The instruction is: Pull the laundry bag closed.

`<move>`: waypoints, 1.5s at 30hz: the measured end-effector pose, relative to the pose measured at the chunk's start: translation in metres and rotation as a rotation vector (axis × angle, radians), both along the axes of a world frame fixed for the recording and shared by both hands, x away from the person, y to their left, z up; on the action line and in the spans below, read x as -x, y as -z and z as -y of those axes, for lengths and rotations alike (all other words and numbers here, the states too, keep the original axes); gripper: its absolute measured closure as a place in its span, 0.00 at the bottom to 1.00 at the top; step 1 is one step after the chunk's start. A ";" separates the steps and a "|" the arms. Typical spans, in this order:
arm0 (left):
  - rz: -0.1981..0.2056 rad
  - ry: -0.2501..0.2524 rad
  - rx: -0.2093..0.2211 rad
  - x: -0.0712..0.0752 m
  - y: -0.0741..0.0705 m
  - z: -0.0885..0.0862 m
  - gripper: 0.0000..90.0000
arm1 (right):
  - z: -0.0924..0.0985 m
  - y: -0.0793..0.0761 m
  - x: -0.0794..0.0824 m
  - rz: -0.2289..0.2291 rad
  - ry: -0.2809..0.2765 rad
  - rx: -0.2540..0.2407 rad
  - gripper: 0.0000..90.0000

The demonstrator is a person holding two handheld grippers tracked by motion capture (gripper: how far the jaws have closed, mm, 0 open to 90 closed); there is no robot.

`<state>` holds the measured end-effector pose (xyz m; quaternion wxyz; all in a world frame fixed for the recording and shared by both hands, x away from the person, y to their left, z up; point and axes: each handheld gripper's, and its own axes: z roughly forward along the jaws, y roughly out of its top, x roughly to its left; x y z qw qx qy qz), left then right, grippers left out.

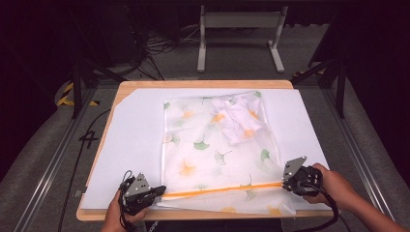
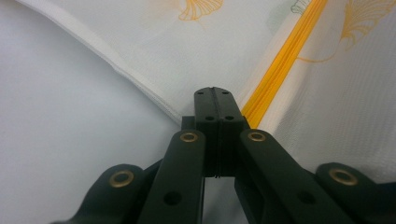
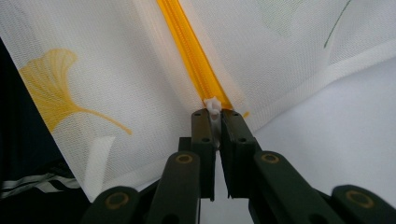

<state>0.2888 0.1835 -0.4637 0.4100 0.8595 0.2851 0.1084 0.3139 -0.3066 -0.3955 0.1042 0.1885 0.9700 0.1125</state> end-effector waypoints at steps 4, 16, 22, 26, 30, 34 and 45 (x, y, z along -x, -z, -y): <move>-0.002 0.001 0.000 0.000 0.000 0.000 1.00 | 0.001 0.000 0.000 0.000 0.001 -0.002 0.93; 0.021 0.015 -0.037 0.001 -0.002 0.002 1.00 | 0.001 -0.001 0.001 0.014 -0.008 -0.021 0.93; 0.023 0.022 -0.039 0.000 -0.003 0.002 1.00 | 0.001 0.000 0.002 0.021 -0.002 -0.040 0.93; 0.025 0.017 -0.039 -0.001 -0.003 0.001 1.00 | 0.001 -0.001 0.002 0.023 0.000 -0.063 0.93; 0.034 0.014 -0.047 -0.002 -0.004 0.001 1.00 | 0.001 -0.003 0.003 0.042 0.002 -0.079 0.92; 0.036 0.010 -0.047 -0.003 -0.005 0.000 1.00 | 0.001 -0.004 0.004 0.054 0.003 -0.105 0.92; 0.062 -0.006 -0.051 -0.008 -0.009 -0.004 0.96 | 0.002 -0.007 0.003 0.087 0.028 -0.201 0.88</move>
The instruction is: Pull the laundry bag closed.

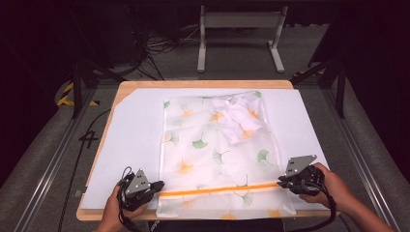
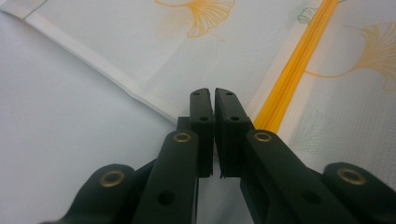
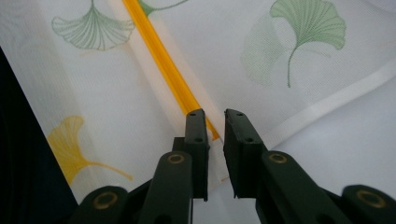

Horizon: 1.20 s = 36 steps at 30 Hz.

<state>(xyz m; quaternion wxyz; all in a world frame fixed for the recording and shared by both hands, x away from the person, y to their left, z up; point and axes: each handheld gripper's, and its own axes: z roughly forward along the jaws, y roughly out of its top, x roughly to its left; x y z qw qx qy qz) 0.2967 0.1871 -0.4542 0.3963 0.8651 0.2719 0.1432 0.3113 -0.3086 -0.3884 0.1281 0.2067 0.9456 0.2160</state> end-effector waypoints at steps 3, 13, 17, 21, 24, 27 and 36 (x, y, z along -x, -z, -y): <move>0.007 -0.010 0.007 -0.001 -0.003 -0.003 0.96 | 0.001 -0.001 -0.001 0.032 0.015 -0.029 0.86; 0.053 -0.034 0.011 -0.007 -0.011 -0.011 0.92 | 0.006 0.000 -0.006 0.122 0.072 -0.114 0.77; 0.075 -0.055 0.009 -0.010 -0.013 -0.016 0.87 | 0.009 0.002 -0.009 0.157 0.088 -0.136 0.72; 0.092 -0.090 0.004 -0.012 -0.016 -0.022 0.78 | 0.014 0.002 -0.013 0.204 0.113 -0.156 0.63; 0.108 -0.112 -0.007 -0.014 -0.017 -0.026 0.72 | 0.018 0.002 -0.016 0.230 0.133 -0.180 0.56; 0.118 -0.125 -0.011 -0.016 -0.017 -0.030 0.68 | 0.023 0.003 -0.017 0.255 0.154 -0.197 0.55; 0.137 -0.185 0.007 -0.021 -0.017 -0.048 0.48 | 0.044 0.011 -0.020 0.303 0.231 -0.245 0.38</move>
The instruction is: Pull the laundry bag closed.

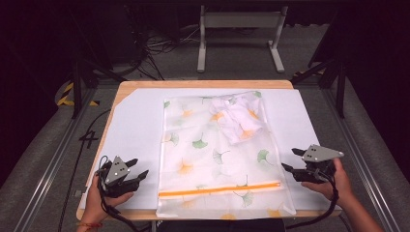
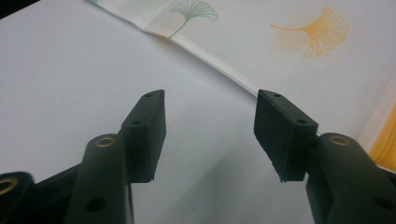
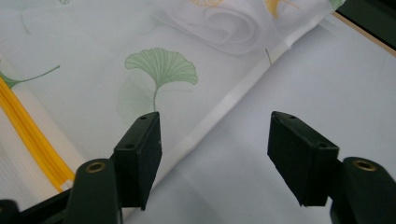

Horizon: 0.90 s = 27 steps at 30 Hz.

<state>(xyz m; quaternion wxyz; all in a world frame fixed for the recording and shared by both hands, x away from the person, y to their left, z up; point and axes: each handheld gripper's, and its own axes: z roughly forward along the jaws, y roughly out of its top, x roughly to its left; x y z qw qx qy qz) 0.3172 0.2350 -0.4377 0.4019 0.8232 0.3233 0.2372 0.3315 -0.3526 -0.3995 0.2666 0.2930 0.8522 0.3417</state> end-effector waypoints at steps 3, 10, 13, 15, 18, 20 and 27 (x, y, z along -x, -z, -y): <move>0.005 -0.016 0.008 -0.001 0.001 -0.006 0.41 | 0.006 0.003 0.002 0.007 0.014 -0.012 0.33; 0.015 -0.046 0.046 -0.001 0.006 -0.019 0.28 | 0.023 0.011 0.009 0.044 0.064 -0.056 0.25; 0.013 -0.054 0.071 0.001 0.007 -0.025 0.26 | 0.028 0.014 0.011 0.057 0.078 -0.075 0.24; 0.015 -0.069 0.085 0.003 0.009 -0.032 0.23 | 0.038 0.018 0.015 0.050 0.110 -0.124 0.22; 0.008 -0.087 0.116 0.005 0.010 -0.040 0.21 | 0.048 0.021 0.018 0.050 0.153 -0.160 0.21; 0.001 -0.100 0.129 0.006 0.011 -0.044 0.19 | 0.053 0.023 0.021 0.057 0.175 -0.182 0.20; -0.006 -0.115 0.165 0.008 0.016 -0.050 0.16 | 0.059 0.036 0.035 0.094 0.233 -0.169 0.18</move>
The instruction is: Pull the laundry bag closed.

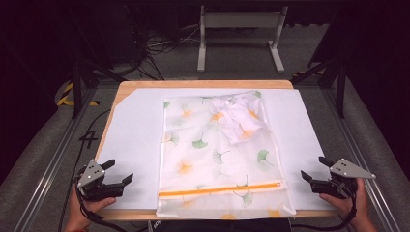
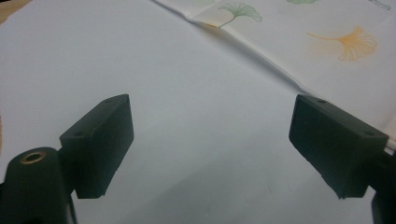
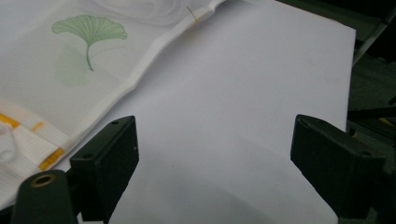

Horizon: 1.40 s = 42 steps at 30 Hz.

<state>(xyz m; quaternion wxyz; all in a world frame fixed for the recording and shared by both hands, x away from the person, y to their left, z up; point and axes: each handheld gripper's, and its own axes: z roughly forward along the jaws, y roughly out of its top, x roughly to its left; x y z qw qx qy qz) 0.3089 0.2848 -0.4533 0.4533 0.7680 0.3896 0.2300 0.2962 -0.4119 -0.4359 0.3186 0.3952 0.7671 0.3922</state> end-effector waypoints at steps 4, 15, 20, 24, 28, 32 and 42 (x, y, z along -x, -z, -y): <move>0.005 -0.010 0.035 0.003 -0.001 -0.002 0.16 | 0.001 0.002 0.000 0.002 0.004 -0.011 0.18; 0.014 0.004 0.032 0.005 0.000 0.003 0.14 | 0.001 0.000 0.003 0.032 0.026 -0.003 0.18; 0.020 0.010 0.025 0.004 -0.002 0.005 0.14 | 0.001 -0.001 0.003 0.035 0.032 -0.001 0.18; 0.019 0.010 0.025 0.002 -0.003 0.007 0.14 | 0.001 0.000 0.004 0.034 0.030 -0.009 0.18; 0.012 0.008 0.025 0.001 -0.003 0.008 0.14 | 0.000 0.001 0.004 0.033 0.030 0.007 0.18; 0.011 0.009 0.019 0.000 -0.003 0.009 0.14 | 0.000 0.001 0.004 0.034 0.035 0.001 0.18; 0.005 0.022 -0.005 -0.002 -0.002 0.014 0.14 | 0.000 0.001 0.006 0.041 0.035 0.003 0.17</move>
